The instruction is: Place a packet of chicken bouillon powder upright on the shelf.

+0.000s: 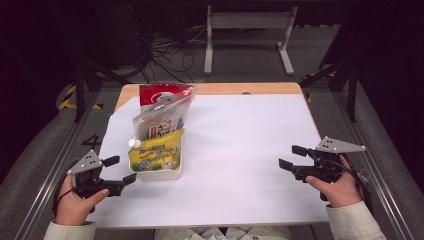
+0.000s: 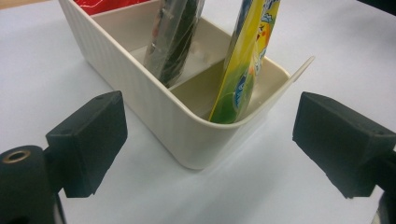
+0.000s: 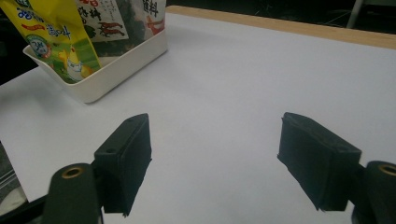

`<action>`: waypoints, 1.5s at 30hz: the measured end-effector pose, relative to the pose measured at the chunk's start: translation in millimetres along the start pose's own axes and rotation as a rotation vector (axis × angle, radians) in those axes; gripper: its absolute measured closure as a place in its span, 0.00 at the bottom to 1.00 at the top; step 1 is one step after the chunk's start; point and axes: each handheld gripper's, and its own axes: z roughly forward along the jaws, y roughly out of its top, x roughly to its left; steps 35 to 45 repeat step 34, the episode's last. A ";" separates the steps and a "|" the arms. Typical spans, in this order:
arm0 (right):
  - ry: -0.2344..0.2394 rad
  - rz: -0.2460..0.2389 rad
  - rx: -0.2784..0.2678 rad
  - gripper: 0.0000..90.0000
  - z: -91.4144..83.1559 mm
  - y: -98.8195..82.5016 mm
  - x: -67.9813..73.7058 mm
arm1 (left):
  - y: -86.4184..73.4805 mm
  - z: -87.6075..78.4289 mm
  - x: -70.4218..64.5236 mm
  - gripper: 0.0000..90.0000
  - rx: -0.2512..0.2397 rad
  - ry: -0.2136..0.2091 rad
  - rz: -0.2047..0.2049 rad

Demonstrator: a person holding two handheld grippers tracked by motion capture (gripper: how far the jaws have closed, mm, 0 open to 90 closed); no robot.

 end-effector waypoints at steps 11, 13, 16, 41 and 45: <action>0.023 -0.064 -0.002 0.27 -6.1 -13.2 -5.3 | -18.6 12.1 4.6 0.10 -0.005 -0.056 -0.029; 0.023 -0.096 0.002 0.27 -6.1 -17.4 -7.9 | -21.0 14.8 5.2 0.10 -0.004 -0.061 -0.029; 0.030 -0.098 0.005 0.26 -6.1 -21.7 -9.8 | -23.0 18.7 4.6 0.10 0.008 -0.063 -0.036; 0.016 -0.078 0.025 0.25 -1.4 -31.4 -13.1 | -19.7 25.2 1.0 0.09 0.066 -0.026 -0.013; 0.016 -0.078 0.025 0.25 -1.4 -31.4 -13.1 | -19.7 25.2 1.0 0.09 0.066 -0.026 -0.013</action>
